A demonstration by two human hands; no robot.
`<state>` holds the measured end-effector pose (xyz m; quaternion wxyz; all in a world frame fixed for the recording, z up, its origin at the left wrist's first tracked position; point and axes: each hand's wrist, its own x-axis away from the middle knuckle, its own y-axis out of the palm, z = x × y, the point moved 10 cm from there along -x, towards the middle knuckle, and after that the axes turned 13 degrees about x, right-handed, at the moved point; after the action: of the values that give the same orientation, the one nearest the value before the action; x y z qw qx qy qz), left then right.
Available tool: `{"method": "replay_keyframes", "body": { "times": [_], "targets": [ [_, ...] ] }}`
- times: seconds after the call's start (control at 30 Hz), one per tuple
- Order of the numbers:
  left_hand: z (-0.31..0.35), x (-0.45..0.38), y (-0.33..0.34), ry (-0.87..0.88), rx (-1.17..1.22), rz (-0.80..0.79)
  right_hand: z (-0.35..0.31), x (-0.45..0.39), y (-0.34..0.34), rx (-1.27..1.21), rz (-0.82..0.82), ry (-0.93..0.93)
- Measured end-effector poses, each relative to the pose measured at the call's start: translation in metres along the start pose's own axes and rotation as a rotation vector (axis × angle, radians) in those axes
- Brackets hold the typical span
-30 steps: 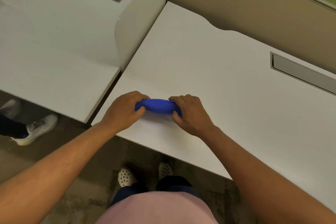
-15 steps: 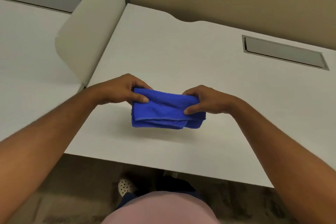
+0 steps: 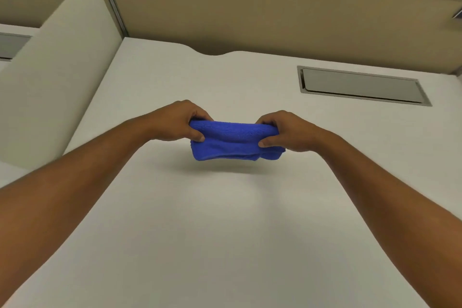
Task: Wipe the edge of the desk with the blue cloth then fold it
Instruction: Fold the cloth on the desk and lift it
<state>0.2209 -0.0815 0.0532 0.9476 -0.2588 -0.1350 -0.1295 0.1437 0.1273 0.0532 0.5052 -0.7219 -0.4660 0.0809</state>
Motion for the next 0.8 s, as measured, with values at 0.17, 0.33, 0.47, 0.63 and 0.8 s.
{"method": "replay_keyframes", "body": {
  "times": [0.17,0.33,0.47,0.63,0.8],
  "targets": [
    [0.019,-0.081,-0.032,0.036,-0.07,0.082,0.052,-0.046,-0.053,0.009,0.102,0.014],
    [0.031,-0.17,-0.068,0.071,-0.14,0.159,0.105,-0.104,-0.101,0.069,0.197,0.028],
    [0.044,-0.24,-0.095,0.14,-0.185,0.302,0.144,-0.149,-0.153,0.15,0.444,0.063],
    [0.046,-0.293,-0.109,0.278,-0.38,0.57,0.177,-0.18,-0.169,0.423,0.705,0.036],
    [-0.018,-0.324,-0.051,0.17,-0.607,0.197,0.227,-0.199,-0.095,0.63,0.246,0.019]
  ]
}}
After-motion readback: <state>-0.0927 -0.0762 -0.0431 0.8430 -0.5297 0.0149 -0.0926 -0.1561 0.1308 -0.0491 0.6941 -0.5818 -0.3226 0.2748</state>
